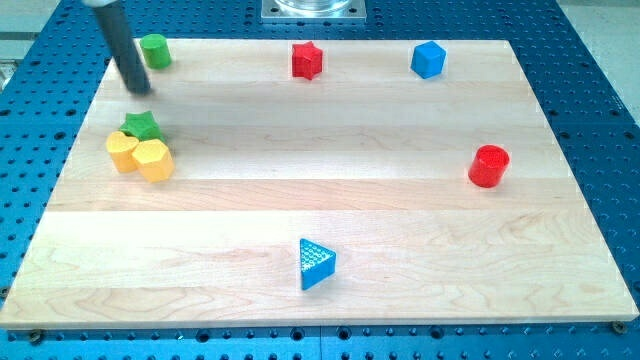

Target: Push the green circle into the green star

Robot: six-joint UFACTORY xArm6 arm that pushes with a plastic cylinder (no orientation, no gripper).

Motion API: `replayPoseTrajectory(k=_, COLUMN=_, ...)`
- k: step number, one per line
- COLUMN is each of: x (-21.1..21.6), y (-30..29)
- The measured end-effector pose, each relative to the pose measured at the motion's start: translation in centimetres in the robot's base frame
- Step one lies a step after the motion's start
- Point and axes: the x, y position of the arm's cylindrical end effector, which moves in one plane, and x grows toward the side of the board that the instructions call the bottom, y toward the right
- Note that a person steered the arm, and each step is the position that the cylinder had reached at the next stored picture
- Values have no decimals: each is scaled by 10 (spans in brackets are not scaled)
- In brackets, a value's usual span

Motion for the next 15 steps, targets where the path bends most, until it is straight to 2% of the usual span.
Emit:
replayPoseTrajectory(k=1, x=-46, y=-6)
replayPoseTrajectory(k=2, x=-63, y=-40)
replayPoseTrajectory(k=3, x=-74, y=-63)
replayPoseTrajectory(k=5, x=-75, y=-56)
replayPoseTrajectory(k=6, x=-39, y=-44)
replayPoseTrajectory(k=7, x=22, y=-37)
replayPoseTrajectory(k=9, x=0, y=93)
replayPoseTrajectory(k=10, x=-4, y=125)
replayPoseTrajectory(k=14, x=-11, y=140)
replayPoseTrajectory(k=15, x=-4, y=174)
